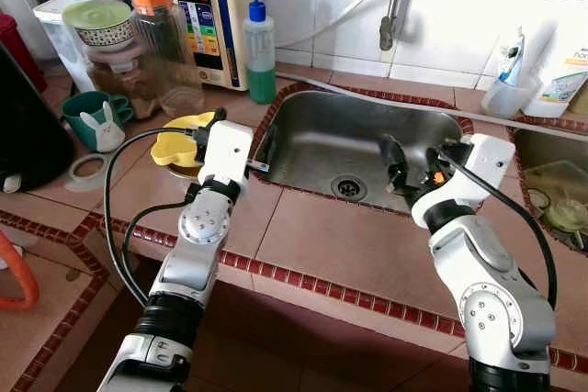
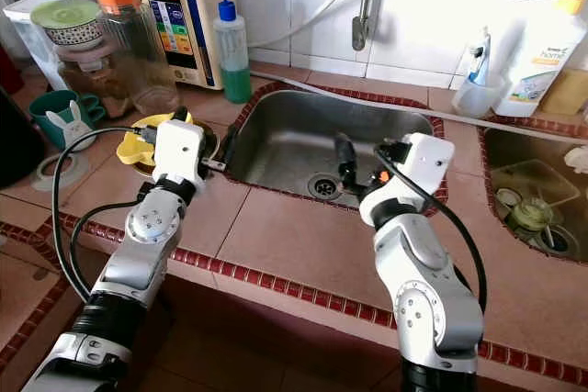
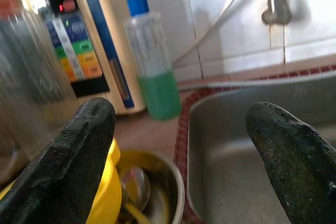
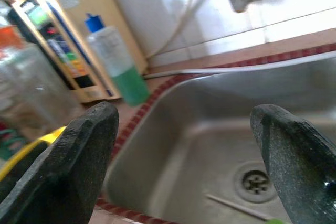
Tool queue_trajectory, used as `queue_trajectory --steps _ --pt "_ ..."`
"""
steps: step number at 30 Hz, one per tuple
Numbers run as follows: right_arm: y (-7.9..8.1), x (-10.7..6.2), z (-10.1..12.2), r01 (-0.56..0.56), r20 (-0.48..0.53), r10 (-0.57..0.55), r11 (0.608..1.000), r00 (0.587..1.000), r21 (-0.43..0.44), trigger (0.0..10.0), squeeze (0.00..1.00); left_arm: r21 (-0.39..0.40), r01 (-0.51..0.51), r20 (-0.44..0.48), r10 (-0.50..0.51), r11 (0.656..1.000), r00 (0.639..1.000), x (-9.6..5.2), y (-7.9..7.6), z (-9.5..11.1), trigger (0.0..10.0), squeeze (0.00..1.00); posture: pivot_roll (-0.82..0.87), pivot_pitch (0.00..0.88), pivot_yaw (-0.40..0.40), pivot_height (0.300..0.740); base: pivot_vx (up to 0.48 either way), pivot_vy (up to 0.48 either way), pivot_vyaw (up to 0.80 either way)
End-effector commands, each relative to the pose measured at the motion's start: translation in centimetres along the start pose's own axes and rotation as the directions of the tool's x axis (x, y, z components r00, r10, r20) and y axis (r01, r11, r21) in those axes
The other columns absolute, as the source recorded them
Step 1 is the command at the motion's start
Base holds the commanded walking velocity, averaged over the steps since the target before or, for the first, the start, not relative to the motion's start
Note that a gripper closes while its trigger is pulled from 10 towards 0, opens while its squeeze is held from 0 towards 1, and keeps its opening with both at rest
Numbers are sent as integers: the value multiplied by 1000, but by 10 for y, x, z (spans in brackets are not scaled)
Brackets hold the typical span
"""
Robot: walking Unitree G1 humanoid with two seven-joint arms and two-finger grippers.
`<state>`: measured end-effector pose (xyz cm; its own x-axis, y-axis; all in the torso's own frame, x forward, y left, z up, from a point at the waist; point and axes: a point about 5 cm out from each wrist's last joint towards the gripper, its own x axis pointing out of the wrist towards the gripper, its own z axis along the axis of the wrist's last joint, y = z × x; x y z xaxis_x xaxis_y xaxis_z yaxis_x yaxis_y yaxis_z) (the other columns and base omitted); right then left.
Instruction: Kitchen organization
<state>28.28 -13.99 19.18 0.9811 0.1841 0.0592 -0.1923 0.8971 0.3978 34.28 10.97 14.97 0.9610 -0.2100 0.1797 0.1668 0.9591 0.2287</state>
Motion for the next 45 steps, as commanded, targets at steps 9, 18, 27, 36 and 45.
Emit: queue_trajectory --steps 9,18,27,36,45 --pt "13 -4 -3 -79 -41 79 997 996 21 10000 0 80 43 -149 -30 996 988 -10 -7 -28 10000 0 96 0 18 740 0 0 0" --pt "15 -4 -4 -105 -60 107 994 992 32 10000 0 132 85 -284 -44 988 958 -18 -5 -53 10000 0 95 0 15 740 0 0 0" --pt "15 -4 -3 -100 -56 102 994 993 33 10000 0 121 87 -295 -48 989 954 -18 -2 -58 0 0 93 0 14 740 0 0 0" --pt "14 -4 -2 -91 -53 93 995 994 27 10000 0 128 83 -278 -44 988 960 -15 -1 -55 6941 0 94 0 12 740 0 0 0" --pt "25 -6 -4 -217 -111 226 972 968 88 10000 0 147 100 -267 -58 984 962 -12 0 -52 10000 0 92 0 14 740 0 0 0"
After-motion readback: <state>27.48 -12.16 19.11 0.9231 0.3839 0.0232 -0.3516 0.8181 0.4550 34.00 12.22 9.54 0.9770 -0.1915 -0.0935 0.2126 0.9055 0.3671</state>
